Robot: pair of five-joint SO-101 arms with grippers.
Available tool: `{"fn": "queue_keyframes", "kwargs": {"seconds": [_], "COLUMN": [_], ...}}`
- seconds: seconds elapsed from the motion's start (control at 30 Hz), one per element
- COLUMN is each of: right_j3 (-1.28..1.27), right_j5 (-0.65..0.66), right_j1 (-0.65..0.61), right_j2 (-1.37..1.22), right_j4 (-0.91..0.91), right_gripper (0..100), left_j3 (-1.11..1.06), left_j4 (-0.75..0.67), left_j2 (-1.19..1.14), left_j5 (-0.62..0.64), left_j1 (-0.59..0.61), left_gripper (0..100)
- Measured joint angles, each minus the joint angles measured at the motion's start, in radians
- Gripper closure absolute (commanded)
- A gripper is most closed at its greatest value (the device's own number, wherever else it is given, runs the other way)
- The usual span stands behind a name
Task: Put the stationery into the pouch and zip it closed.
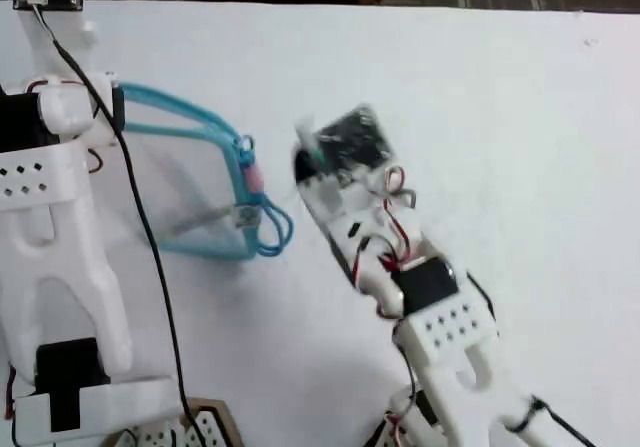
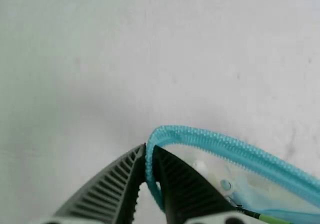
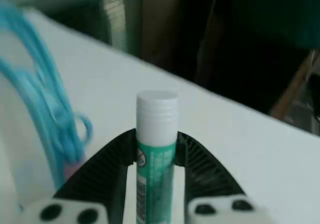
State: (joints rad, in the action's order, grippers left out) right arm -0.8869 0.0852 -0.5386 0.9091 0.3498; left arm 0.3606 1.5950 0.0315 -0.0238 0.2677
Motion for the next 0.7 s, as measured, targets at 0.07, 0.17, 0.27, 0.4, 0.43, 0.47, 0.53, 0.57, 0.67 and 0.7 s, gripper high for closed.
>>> {"fn": "queue_keyframes", "kwargs": {"seconds": [0.07,0.17,0.27,0.4,0.43,0.47,0.53,0.57,0.67,0.7], "right_j3": [0.029,0.124,0.236,0.390,0.423,0.456,0.503,0.522,0.554,0.557], "right_j5": [-0.097,-0.175,-0.218,-0.233,-0.233,-0.233,-0.233,-0.233,-0.233,-0.233], "right_j1": [-0.048,-0.141,-0.235,-0.262,-0.264,-0.267,-0.278,-0.282,-0.285,-0.285], "right_j2": [0.031,0.041,0.023,-0.100,-0.141,-0.181,-0.261,-0.301,-0.419,-0.457], "right_j4": [-0.091,-0.163,-0.209,-0.253,-0.259,-0.262,-0.262,-0.262,-0.284,-0.301], "right_gripper": [98.1,98.1,98.1,98.1,98.1,98.1,98.1,98.1,98.1,98.1], "left_j3": [0.000,0.000,0.000,0.000,0.000,0.000,0.000,0.000,0.000,0.000], "left_j4": [0.000,0.000,0.000,0.000,0.000,0.000,0.000,0.000,0.000,0.000], "left_j2": [0.000,0.000,0.000,0.000,0.000,0.000,0.000,0.000,0.000,0.000], "left_j5": [0.000,0.000,0.000,0.000,0.000,0.000,0.000,0.000,0.000,0.000], "left_j1": [0.000,0.000,0.000,0.000,0.000,0.000,0.000,0.000,0.000,0.000], "left_gripper": [98,98,98,98,98,98,98,98,98,98]}}
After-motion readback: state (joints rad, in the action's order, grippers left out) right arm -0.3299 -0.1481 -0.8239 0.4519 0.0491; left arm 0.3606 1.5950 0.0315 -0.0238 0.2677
